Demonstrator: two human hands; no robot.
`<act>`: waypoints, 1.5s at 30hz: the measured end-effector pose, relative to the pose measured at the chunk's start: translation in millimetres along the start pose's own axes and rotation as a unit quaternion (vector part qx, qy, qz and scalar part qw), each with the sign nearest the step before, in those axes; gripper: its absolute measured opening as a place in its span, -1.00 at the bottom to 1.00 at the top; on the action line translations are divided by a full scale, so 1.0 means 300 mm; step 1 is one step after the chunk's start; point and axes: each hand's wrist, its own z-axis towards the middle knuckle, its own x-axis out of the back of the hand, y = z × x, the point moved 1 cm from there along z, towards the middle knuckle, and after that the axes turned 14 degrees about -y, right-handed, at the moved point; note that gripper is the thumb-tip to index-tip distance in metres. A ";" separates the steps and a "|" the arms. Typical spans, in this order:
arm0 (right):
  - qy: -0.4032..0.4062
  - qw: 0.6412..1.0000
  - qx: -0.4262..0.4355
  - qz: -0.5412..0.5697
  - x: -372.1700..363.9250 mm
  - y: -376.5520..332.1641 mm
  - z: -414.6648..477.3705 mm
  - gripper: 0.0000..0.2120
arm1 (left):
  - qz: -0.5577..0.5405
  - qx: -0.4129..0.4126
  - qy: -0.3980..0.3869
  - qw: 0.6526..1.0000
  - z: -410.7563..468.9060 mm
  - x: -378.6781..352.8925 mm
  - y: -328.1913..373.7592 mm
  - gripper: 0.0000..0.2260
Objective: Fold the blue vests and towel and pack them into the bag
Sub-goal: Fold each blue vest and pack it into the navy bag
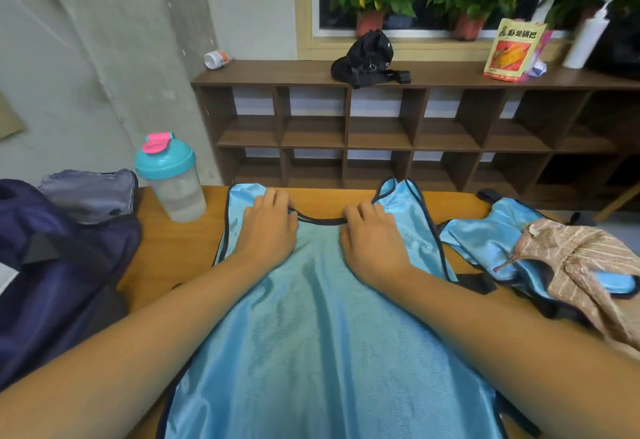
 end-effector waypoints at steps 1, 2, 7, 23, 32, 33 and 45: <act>-0.001 1.000 -0.004 0.000 0.005 -0.004 -0.009 -0.78 | 0.001 -0.002 0.001 1.000 -0.016 0.004 0.003 -0.94; -0.005 1.000 -0.007 -0.001 0.010 -0.011 -0.022 -0.77 | 0.002 -0.002 0.002 1.000 -0.033 0.008 0.006 -0.93; -0.031 0.999 -0.004 0.014 0.033 -0.062 -0.155 -0.75 | 0.019 -0.018 -0.016 1.000 -0.158 0.021 0.020 -0.83; -0.019 0.981 -0.117 0.152 0.216 0.226 -0.106 -0.73 | -0.077 -0.093 -0.069 0.990 -0.070 0.088 0.328 -0.82; -0.035 0.958 -0.118 0.261 0.148 0.210 -0.148 -0.70 | -0.060 -0.162 -0.149 0.974 -0.019 -0.122 0.526 -0.84; -0.050 0.962 -0.118 0.241 0.139 0.214 -0.144 -0.67 | -0.040 -0.169 -0.142 0.974 -0.017 -0.138 0.510 -0.82; -0.144 0.971 -0.151 0.115 0.080 0.253 -0.116 -0.46 | 0.049 -0.138 -0.218 0.965 0.020 -0.168 0.455 -0.45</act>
